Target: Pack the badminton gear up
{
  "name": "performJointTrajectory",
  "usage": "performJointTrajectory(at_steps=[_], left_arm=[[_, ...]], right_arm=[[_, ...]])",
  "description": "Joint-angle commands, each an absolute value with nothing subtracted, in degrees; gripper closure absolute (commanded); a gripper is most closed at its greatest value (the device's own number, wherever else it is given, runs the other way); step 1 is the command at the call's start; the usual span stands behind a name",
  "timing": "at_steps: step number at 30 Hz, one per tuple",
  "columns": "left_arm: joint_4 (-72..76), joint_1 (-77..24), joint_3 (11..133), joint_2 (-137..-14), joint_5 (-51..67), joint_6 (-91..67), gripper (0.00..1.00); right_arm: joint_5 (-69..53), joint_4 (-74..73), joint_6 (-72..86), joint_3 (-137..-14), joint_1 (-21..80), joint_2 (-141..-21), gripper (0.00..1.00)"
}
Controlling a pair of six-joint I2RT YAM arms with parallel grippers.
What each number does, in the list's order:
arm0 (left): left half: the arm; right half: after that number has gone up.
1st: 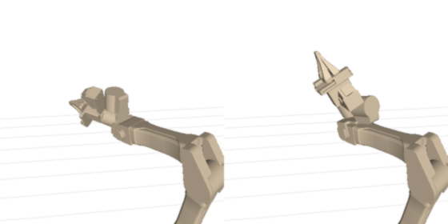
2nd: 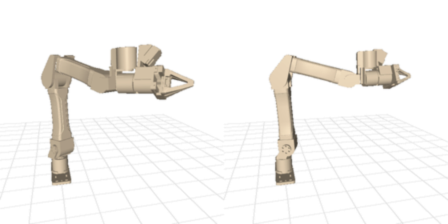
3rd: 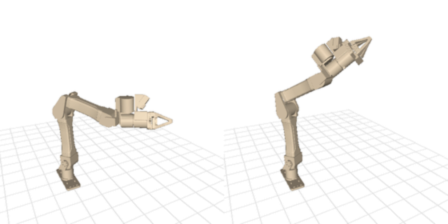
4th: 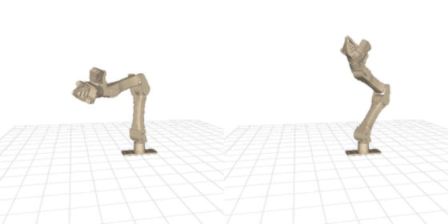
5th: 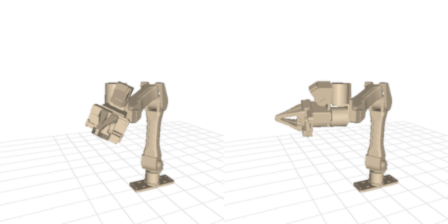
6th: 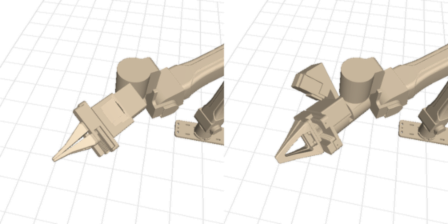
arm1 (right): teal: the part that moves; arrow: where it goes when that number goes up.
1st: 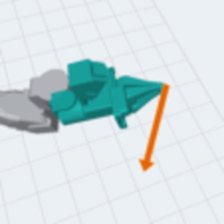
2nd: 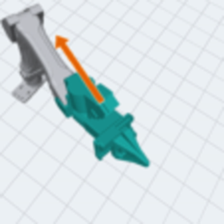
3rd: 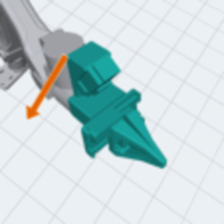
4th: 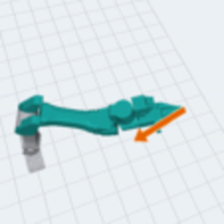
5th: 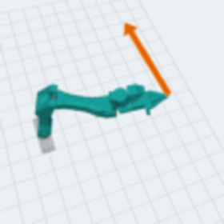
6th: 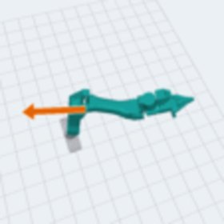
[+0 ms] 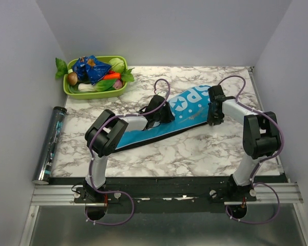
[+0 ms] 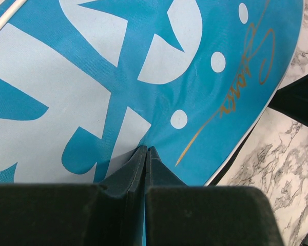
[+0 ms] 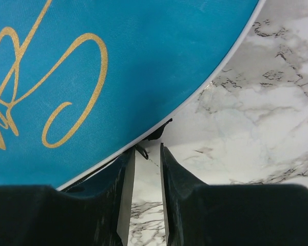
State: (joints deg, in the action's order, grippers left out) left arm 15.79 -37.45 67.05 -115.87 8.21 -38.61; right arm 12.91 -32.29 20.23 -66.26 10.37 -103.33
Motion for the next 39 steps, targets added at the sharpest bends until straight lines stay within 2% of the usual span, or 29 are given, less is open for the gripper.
performJointTrajectory(at_steps=[1,5,6,10,12,20,33,39], left_arm=[[11.3,-36.6,65.1,-115.8,6.7,-37.4,0.9],[11.3,-36.6,65.0,-115.9,6.8,-37.4,0.9],[11.4,-36.6,65.0,-115.8,6.7,-37.4,0.9],[11.3,-36.6,65.0,-115.8,6.7,-37.5,0.9],[10.9,-36.6,65.2,-115.8,6.7,-37.3,0.9],[9.1,-36.6,67.2,-117.2,6.5,-35.7,0.91],[8.6,-36.6,67.9,-118.1,6.7,-34.6,0.96],[8.9,-36.5,67.9,-118.5,7.2,-34.1,0.98]], right_arm=[[10.5,-33.8,17.5,-68.5,9.8,-104.9,0.66],[8.9,-34.6,15.6,-69.4,9.7,-105.6,0.77],[8.7,-34.8,15.6,-69.5,9.8,-105.8,0.84],[7.9,-35.3,15.0,-70.0,9.7,-106.2,0.92],[7.4,-35.6,14.7,-70.2,9.7,-106.3,0.99],[-2.7,-32.6,15.2,-67.7,10.8,-105.6,0.99],[-15.4,-28.8,19.9,-69.0,27.5,-105.9,0.99],[-24.3,-24.2,22.3,-67.2,30.8,-109.4,0.99]])
